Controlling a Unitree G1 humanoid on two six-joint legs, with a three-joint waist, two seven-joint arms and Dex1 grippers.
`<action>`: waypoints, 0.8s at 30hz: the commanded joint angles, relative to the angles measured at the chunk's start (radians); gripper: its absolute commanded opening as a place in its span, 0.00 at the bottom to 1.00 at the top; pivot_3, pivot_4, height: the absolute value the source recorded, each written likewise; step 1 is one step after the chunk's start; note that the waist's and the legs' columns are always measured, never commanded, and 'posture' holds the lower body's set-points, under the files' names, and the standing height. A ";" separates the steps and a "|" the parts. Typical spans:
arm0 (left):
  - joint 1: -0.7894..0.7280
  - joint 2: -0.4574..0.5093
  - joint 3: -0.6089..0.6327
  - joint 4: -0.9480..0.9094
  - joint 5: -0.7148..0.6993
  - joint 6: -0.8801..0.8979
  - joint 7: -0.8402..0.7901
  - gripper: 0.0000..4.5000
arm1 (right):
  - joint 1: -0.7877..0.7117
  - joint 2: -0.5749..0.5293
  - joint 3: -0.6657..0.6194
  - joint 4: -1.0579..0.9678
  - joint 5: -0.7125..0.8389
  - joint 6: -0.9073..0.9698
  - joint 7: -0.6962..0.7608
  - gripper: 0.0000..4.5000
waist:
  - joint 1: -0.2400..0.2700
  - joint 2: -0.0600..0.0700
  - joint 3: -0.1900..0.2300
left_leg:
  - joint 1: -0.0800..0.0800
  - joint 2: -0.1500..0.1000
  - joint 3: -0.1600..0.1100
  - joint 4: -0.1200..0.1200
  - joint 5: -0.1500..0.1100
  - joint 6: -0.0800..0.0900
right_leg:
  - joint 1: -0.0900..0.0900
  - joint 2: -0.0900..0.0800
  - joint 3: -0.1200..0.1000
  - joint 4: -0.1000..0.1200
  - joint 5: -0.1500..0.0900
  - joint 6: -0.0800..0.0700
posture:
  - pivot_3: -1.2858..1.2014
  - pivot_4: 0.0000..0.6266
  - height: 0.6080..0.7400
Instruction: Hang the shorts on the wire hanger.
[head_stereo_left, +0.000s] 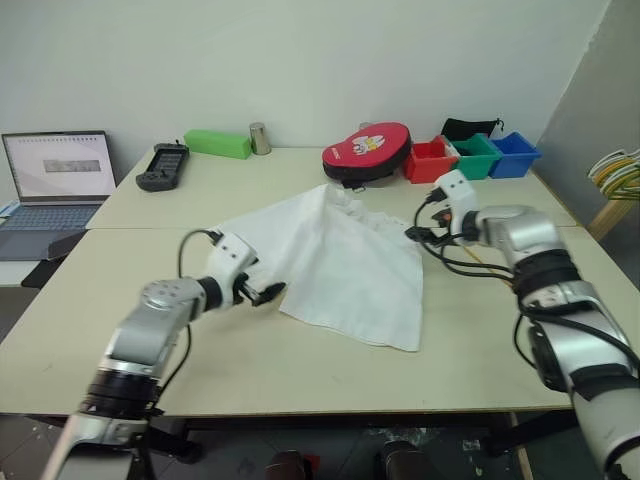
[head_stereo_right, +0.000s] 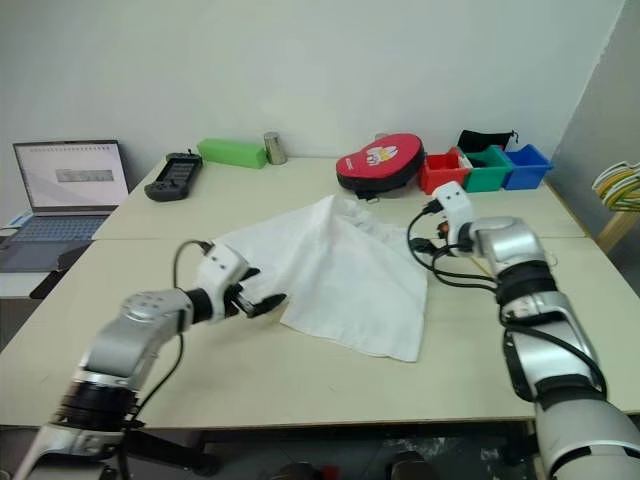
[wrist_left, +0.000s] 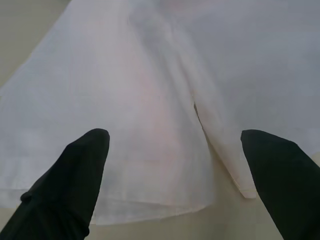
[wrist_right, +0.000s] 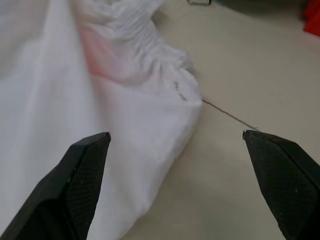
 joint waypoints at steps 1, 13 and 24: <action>-0.082 -0.037 -0.021 0.145 0.080 -0.103 0.042 1.00 | -0.087 0.040 -0.072 0.223 -0.003 -0.052 -0.051 1.00 | 0.000 -0.001 0.000 | -0.002 0.000 -0.002 0.000 0.000 0.000 | -0.003 -0.001 0.000 0.001 0.000 0.000 | 0.51 0.02 1.00; -0.120 -0.099 -0.019 0.264 0.120 -0.178 0.023 0.64 | -0.140 0.108 -0.209 0.360 0.022 -0.081 -0.173 0.92 | -0.025 0.000 -0.001 | 0.000 -0.001 -0.003 0.001 0.002 0.000 | -0.004 -0.003 0.001 0.013 -0.001 0.002 | 0.51 0.01 1.00; -0.160 -0.094 -0.013 0.327 0.143 -0.212 0.000 0.08 | -0.135 0.113 -0.276 0.357 0.014 -0.047 -0.168 0.33 | -0.046 0.000 -0.002 | 0.000 -0.001 -0.005 0.000 0.004 -0.001 | -0.004 -0.003 0.001 0.014 -0.001 0.002 | 0.51 0.01 1.00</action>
